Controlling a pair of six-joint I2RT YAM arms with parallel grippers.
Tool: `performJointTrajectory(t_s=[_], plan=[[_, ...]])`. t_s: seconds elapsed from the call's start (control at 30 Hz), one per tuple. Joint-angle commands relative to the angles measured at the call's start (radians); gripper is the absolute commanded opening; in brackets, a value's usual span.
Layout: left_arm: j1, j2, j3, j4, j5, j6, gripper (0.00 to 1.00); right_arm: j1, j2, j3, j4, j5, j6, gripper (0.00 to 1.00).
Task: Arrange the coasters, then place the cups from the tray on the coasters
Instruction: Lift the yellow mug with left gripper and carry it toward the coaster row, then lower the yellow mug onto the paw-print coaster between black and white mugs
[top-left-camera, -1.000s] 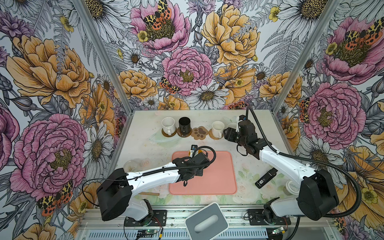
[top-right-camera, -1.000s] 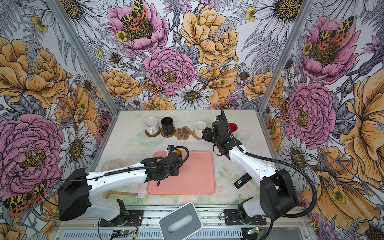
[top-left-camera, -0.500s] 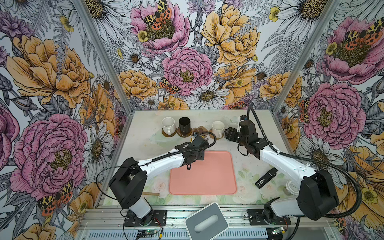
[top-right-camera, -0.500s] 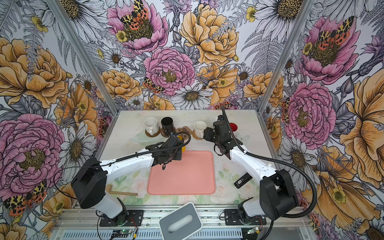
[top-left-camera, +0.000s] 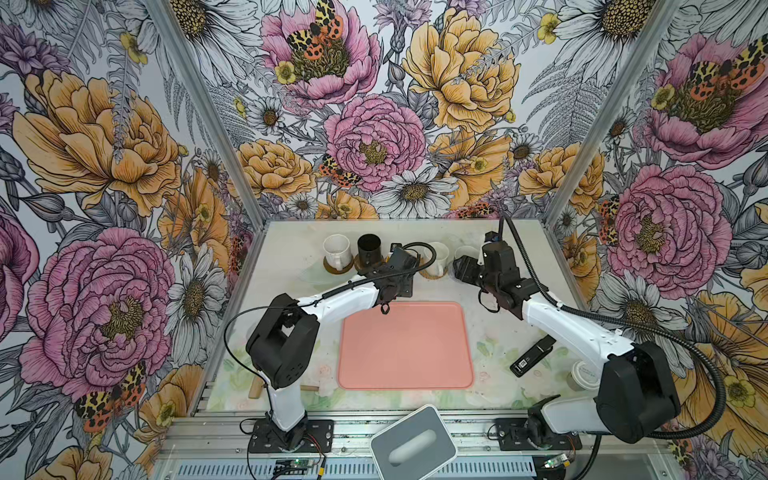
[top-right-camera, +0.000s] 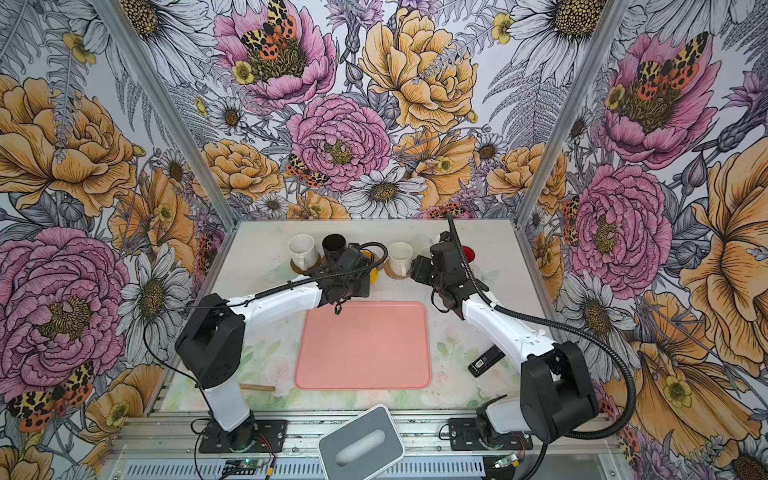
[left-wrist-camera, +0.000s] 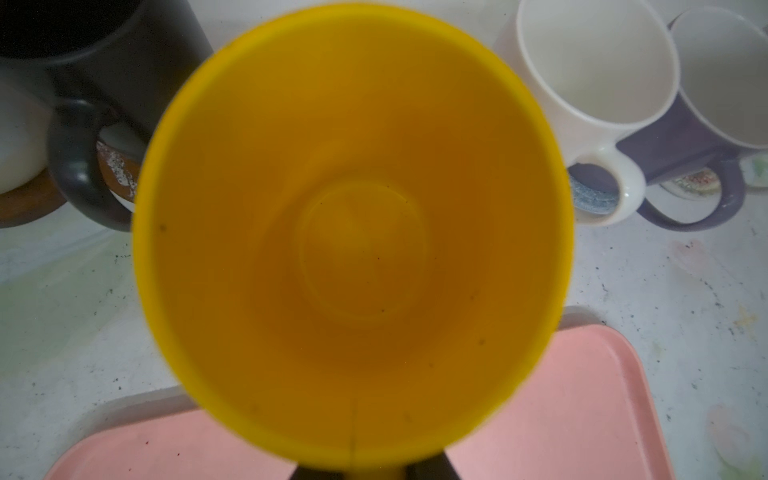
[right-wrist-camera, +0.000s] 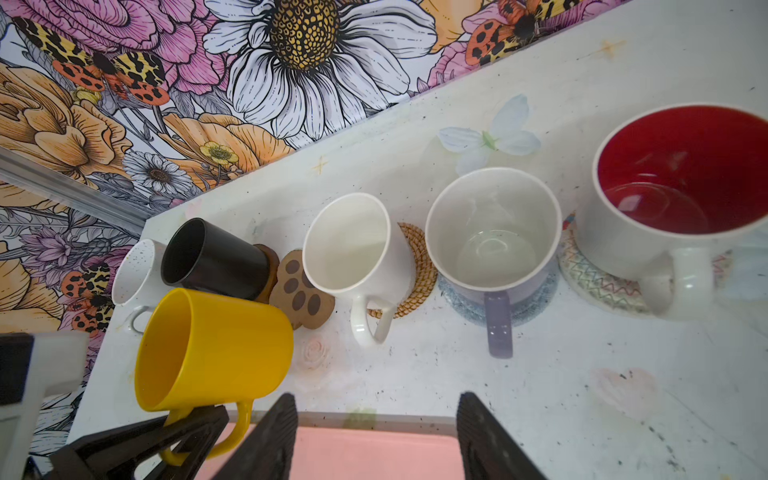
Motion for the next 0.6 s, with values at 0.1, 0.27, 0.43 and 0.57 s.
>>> performJointTrajectory(t_s=[0.1, 0.27, 0.43, 0.57], plan=[[0.025, 0.069, 0.109, 0.080, -0.028, 0.045, 0.00, -0.013, -0.041, -0.019, 0.015, -0.013, 0.005, 0.63], [0.055, 0.118, 0.163, 0.069, -0.021, 0.048, 0.00, -0.016, -0.055, -0.025, 0.015, -0.018, 0.006, 0.64], [0.079, 0.147, 0.190, 0.070, -0.021, 0.052, 0.00, -0.021, -0.067, -0.032, 0.016, -0.015, 0.005, 0.64], [0.087, 0.171, 0.216, 0.074, -0.007, 0.077, 0.00, -0.022, -0.069, -0.033, 0.016, -0.020, 0.007, 0.64]])
